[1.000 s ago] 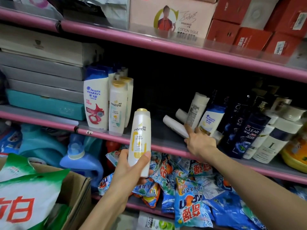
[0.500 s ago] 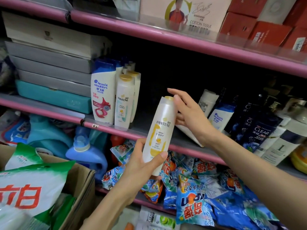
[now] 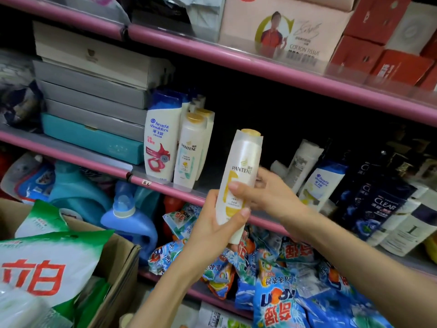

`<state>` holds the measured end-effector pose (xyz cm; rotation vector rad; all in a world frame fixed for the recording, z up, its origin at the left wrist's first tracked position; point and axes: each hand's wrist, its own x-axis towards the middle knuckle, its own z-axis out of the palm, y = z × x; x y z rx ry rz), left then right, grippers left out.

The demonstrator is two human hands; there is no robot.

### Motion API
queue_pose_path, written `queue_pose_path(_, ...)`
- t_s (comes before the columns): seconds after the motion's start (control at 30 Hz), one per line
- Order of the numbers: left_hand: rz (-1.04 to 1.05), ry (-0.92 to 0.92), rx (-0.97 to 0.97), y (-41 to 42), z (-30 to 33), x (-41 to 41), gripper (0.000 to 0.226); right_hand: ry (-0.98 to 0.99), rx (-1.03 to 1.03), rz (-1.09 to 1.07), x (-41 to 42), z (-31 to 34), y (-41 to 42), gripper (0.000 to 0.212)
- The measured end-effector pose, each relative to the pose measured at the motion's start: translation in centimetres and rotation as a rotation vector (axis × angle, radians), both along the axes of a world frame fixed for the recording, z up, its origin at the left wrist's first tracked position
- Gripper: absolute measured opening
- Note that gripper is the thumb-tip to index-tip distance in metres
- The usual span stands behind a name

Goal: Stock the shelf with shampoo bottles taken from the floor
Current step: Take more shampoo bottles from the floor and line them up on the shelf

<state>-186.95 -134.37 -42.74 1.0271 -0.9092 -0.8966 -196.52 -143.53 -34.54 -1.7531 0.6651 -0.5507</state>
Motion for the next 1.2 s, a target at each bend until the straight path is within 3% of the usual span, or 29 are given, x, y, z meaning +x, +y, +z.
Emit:
queue_pose_path(0.07,0.037,0.007,0.047,-0.4,0.0,0.0,0.031,-0.012,0.003,0.006,0.2,-0.8,-0.1,0.036)
queue_pose_path(0.23,0.289,0.155,0.259,-1.4,-1.0,1.0,0.025,-0.086,-0.172,-0.271,3.6,-2.0,-3.4,0.035)
queue_pose_path(0.33,0.563,-0.058,0.253,-1.5,-0.7,2.6,0.03,-0.038,-0.33,-0.365,6.3,-3.4,-6.6,0.041)
queue_pose_path(0.47,0.828,-0.36,0.17,-2.5,0.6,4.9,0.042,-0.057,-0.311,-0.38,9.7,-5.4,-10.0,0.041)
queue_pose_path(0.6,0.819,-0.447,0.22,-3.5,-0.6,5.8,0.052,-0.073,-0.299,-0.35,11.7,-6.4,-12.4,0.048)
queue_pose_path(0.73,0.897,-0.535,0.332,-4.5,-1.9,6.7,0.062,0.041,-0.265,-0.308,12.3,-9.6,-12.9,0.055)
queue_pose_path(0.9,0.968,-0.632,0.465,-5.6,-2.6,7.3,0.072,-0.051,-0.216,-0.292,14.2,-11.0,-13.9,0.041)
queue_pose_path(1.2,1.035,-0.609,0.584,-6.8,-3.2,7.5,0.07,-0.014,-0.374,-0.314,16.0,-11.8,-14.6,0.027)
